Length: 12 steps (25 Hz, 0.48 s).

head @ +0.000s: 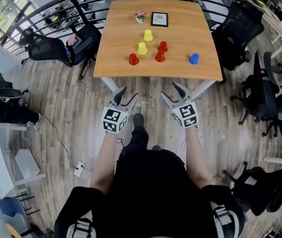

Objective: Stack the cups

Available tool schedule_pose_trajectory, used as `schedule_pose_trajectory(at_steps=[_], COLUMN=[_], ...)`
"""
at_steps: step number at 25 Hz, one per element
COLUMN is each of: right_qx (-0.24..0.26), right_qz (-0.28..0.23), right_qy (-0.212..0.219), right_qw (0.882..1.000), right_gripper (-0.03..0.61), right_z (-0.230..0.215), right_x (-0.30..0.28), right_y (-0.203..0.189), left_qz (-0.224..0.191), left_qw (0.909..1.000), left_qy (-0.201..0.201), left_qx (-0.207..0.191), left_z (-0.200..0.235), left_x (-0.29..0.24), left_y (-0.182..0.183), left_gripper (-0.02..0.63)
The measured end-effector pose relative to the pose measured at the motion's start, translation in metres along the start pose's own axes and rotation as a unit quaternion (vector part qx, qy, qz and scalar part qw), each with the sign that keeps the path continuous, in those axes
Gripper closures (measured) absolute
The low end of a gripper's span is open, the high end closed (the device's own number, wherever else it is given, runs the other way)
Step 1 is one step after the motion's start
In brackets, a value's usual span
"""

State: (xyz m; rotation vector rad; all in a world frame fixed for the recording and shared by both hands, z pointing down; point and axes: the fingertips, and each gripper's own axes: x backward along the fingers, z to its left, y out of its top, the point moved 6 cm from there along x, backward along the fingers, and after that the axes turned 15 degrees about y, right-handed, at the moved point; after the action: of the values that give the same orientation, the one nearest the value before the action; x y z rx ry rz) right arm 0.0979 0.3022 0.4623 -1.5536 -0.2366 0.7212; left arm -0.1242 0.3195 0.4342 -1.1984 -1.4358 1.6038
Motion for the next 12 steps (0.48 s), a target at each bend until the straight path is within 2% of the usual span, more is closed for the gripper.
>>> schedule_pose_trajectory(at_steps=[12], right_qx=[-0.015], right_qz=[0.018], right_qy=[-0.017], right_qw=[1.0], right_gripper=[0.296], right_z=[-0.063], right_x=[-0.067], right_y=[0.006], left_qz=[0.014], left_qw=[0.9997], left_qy=[-0.017], left_qx=[0.009], left_z=[0.056], left_x=[-0.088], left_y=[0.003], left_gripper=[0.377])
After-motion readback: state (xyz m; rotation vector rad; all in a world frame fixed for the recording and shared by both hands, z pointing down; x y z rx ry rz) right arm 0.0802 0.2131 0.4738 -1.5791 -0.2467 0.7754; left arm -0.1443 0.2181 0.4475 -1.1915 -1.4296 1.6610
